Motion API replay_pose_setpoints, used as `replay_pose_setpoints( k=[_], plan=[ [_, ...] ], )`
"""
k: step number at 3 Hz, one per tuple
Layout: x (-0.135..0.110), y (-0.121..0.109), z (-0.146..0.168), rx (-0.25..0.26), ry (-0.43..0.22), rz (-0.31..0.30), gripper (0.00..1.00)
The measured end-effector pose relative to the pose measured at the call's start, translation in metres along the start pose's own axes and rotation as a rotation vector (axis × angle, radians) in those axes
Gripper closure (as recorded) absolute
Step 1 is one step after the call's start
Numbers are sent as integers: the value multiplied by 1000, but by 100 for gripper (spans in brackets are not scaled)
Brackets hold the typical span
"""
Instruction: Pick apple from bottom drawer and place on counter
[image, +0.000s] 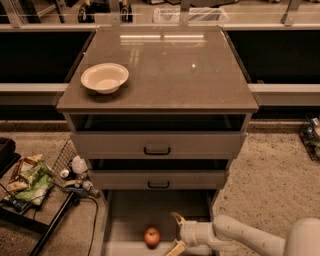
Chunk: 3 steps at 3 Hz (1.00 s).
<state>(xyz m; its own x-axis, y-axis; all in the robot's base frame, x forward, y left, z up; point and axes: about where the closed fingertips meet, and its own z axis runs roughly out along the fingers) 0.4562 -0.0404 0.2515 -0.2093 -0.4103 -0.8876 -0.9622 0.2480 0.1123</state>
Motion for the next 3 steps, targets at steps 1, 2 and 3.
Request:
replay_pose_setpoints(
  k=[1,2,3],
  plan=[
    [30,6,56,-69,-14,24,0],
    [37,4,67,-70,-16,32,0],
    [32,7,68,-74,-29,13,0]
  ],
)
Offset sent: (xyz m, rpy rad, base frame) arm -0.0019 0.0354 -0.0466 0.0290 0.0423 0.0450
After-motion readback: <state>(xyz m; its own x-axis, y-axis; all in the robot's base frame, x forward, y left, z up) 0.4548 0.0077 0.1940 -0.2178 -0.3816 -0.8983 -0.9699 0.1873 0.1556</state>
